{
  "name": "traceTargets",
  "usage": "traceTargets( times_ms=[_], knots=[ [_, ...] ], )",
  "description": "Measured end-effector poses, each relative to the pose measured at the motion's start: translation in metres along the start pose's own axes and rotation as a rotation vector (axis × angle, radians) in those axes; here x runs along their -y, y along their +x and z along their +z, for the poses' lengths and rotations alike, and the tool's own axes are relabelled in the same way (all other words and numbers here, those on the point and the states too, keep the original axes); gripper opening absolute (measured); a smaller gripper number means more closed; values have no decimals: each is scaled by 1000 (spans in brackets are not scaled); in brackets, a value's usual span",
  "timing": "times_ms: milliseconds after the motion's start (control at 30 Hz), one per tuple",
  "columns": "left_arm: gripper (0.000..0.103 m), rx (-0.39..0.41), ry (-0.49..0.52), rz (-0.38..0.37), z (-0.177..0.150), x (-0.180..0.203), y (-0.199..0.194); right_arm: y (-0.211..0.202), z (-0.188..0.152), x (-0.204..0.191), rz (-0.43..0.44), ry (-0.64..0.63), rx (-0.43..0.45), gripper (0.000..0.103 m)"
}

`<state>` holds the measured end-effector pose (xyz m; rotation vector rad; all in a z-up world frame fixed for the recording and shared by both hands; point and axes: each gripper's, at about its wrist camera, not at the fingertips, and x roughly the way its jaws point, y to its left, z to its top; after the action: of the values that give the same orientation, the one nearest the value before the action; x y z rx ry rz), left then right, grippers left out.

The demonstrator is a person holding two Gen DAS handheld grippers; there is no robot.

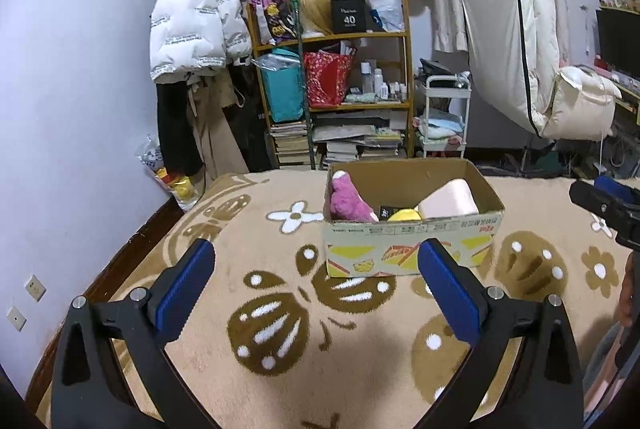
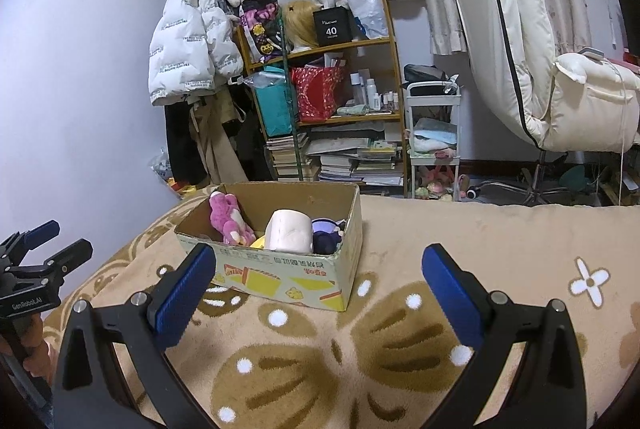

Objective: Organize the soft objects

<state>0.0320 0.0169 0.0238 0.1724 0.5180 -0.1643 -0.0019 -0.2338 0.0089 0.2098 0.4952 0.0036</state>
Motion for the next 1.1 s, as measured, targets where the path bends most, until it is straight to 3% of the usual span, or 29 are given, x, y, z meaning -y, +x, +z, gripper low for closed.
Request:
traceTargets(
  times_ms=[300, 1100],
  knots=[
    [101, -42, 8, -18, -3, 7, 13, 4, -4, -3, 6, -5, -11, 103],
    [101, -20, 18, 5, -6, 9, 11, 7, -5, -6, 8, -7, -20, 103]
  ],
)
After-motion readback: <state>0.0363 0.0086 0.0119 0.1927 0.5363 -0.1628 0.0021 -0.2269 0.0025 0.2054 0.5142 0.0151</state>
